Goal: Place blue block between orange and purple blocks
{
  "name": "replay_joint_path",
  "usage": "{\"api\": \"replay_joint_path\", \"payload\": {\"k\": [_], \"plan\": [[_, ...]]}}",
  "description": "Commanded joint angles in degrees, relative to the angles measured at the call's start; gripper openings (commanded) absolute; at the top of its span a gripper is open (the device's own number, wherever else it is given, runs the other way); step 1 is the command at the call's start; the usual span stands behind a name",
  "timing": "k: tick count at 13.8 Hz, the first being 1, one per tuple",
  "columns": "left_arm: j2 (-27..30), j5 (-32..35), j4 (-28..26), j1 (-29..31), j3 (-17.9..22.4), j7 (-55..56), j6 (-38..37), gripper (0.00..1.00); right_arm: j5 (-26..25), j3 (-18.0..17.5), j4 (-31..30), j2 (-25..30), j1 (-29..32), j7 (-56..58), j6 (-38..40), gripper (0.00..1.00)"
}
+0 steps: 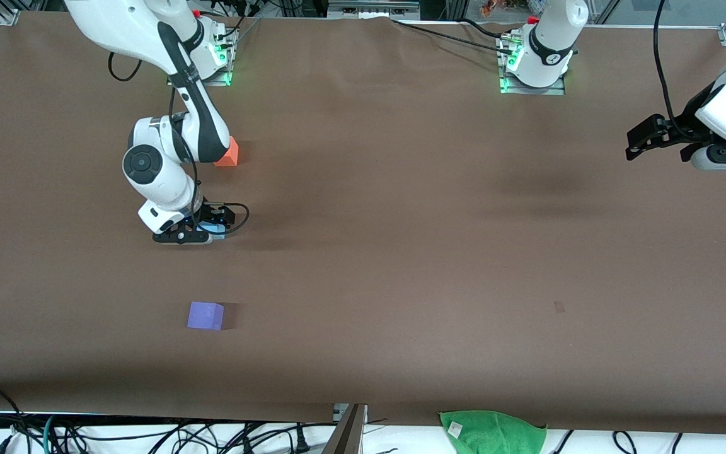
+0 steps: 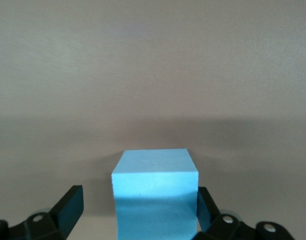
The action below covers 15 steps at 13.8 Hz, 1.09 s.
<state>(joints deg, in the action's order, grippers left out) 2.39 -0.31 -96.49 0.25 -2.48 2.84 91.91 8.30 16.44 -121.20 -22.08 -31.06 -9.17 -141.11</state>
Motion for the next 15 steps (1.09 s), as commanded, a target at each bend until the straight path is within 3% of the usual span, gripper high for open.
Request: {"api": "replay_joint_path", "payload": {"k": [1,6,12,15], "plan": [[0.6,-0.57,-0.28,0.19,-0.15,-0.64,-0.51,1.0,0.67,-0.45,5.7,5.1,-0.31,-3.12,11.35,0.99],[0.6,-0.57,-0.28,0.19,-0.15,-0.64,-0.51,1.0,-0.21,-0.01,10.35,17.32,-0.23,-3.04,24.53,0.99],[0.6,-0.57,-0.28,0.19,-0.15,-0.64,-0.51,1.0,-3.46,3.59,28.1,21.73,-0.05,-1.99,50.46,0.99],[0.51,-0.57,-0.28,0.19,-0.15,-0.64,-0.51,1.0,-3.9,4.39,30.32,21.47,1.87,2.48,54.19,0.99]]}}
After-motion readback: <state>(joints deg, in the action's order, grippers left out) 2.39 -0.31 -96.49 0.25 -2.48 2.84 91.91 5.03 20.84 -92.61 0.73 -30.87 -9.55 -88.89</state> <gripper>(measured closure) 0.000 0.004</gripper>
